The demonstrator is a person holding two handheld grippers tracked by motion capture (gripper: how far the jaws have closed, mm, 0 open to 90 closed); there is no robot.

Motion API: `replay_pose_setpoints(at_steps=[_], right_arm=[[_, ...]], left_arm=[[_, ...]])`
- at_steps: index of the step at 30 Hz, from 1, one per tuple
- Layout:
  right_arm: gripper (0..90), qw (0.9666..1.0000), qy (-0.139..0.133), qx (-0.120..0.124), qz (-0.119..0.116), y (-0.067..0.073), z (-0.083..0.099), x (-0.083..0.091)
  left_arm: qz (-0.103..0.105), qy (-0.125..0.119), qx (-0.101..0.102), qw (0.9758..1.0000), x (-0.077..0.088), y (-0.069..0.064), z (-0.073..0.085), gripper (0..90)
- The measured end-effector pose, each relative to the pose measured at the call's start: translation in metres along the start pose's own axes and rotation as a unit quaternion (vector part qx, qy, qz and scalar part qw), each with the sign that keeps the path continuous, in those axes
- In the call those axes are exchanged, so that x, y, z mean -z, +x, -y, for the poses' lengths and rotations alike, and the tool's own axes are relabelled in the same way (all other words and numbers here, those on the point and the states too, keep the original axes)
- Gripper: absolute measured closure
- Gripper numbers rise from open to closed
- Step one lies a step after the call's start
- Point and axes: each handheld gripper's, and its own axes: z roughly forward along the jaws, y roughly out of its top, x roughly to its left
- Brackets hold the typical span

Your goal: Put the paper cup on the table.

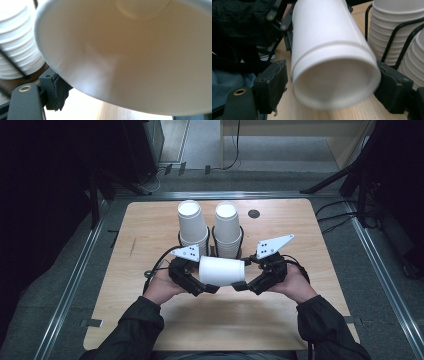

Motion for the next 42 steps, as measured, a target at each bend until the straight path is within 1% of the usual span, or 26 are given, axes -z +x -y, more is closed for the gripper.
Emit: replay_pose_setpoints(at_steps=[2,3,5,6,7,8,9,11,13,16,18,20,21,22,24,26,29,31,32,33,35,37,39,42], right_arm=[[17.3,0.9999,0.008,-0.001,0.008,-0.001,0.001,0.001],[17.2,0.9999,0.012,-0.002,0.012,-0.001,0.002,0.001],[16.7,0.9996,0.021,-0.003,0.019,-0.002,0.004,0.001],[16.7,0.9994,0.026,-0.007,0.023,-0.003,0.005,0.001],[16.7,0.9992,0.031,-0.005,0.026,-0.003,0.006,0.0],[16.7,0.9989,0.037,-0.006,0.03,-0.003,0.007,-0.001],[17.1,0.9986,0.042,-0.004,0.033,-0.004,0.008,-0.002],[19.3,0.9976,0.056,0.0,0.039,-0.004,0.011,-0.004],[19.3,0.9967,0.069,0.005,0.041,-0.004,0.013,-0.007],[19.2,0.9958,0.079,0.004,0.045,-0.004,0.016,-0.01],[19.1,0.9953,0.083,0.001,0.049,-0.004,0.018,-0.011],[18.8,0.9949,0.085,-0.001,0.055,-0.004,0.02,-0.011],[18.3,0.9946,0.087,-0.004,0.057,-0.004,0.021,-0.01],[18.2,0.9944,0.087,-0.005,0.06,-0.004,0.022,-0.01],[18.3,0.9939,0.09,-0.01,0.063,-0.005,0.024,-0.011],[18.2,0.9931,0.099,-0.012,0.061,-0.004,0.027,-0.013],[17.7,0.9914,0.112,-0.009,0.068,-0.004,0.03,-0.015],[17.7,0.9905,0.114,-0.016,0.075,-0.004,0.032,-0.016],[17.7,0.9902,0.115,-0.017,0.077,-0.004,0.032,-0.017],[17.7,0.9899,0.117,-0.018,0.079,-0.004,0.033,-0.017],[17.7,0.9897,0.119,-0.016,0.078,-0.003,0.033,-0.018],[17.6,0.9897,0.12,-0.015,0.076,-0.002,0.033,-0.02],[17.3,0.9893,0.124,-0.009,0.075,-0.002,0.033,-0.022],[17.3,0.9884,0.132,-0.005,0.075,-0.002,0.034,-0.027]], left_arm=[[-0.004,0.004,0.002,1.0,0.005,0.002,0.0,14.5],[-0.002,0.005,0.004,1.0,0.007,0.003,0.001,14.5],[-0.012,0.012,0.003,0.9999,0.01,0.003,0.001,14.5],[-0.012,0.019,0.006,0.9997,0.011,0.004,0.001,14.5],[-0.018,0.024,0.007,0.9995,0.011,0.004,0.001,14.5],[-0.018,0.031,0.011,0.9993,0.011,0.005,0.001,14.5],[-0.011,0.044,0.018,0.9988,0.01,0.007,0.001,14.4],[-0.018,0.067,0.026,0.9972,0.007,0.009,0.002,14.3],[-0.019,0.076,0.022,0.9967,0.005,0.008,0.002,14.3],[-0.033,0.097,0.004,0.9947,0.001,0.007,-0.001,14.3],[-0.036,0.104,-0.001,0.9939,-0.001,0.006,-0.002,14.3],[-0.043,0.119,-0.013,0.9919,-0.003,0.006,-0.004,14.3],[-0.048,0.128,-0.022,0.9904,-0.004,0.006,-0.005,14.3],[-0.054,0.133,-0.025,0.9893,-0.005,0.006,-0.005,14.2],[-0.058,0.149,-0.03,0.9867,-0.008,0.007,-0.005,14.2],[-0.063,0.161,-0.034,0.9843,-0.012,0.008,-0.005,14.3],[-0.069,0.182,-0.045,0.9798,-0.018,0.008,-0.006,14.3],[-0.068,0.191,-0.047,0.9781,-0.022,0.008,-0.007,14.2],[-0.063,0.193,-0.044,0.9782,-0.024,0.008,-0.007,14.2],[-0.064,0.197,-0.044,0.9773,-0.026,0.008,-0.007,14.3],[-0.061,0.202,-0.043,0.9765,-0.03,0.008,-0.008,14.3],[-0.064,0.21,-0.047,0.9745,-0.033,0.007,-0.009,14.3],[-0.062,0.22,-0.052,0.9723,-0.037,0.006,-0.009,14.3],[-0.058,0.229,-0.054,0.9702,-0.042,0.003,-0.01,14.2]])
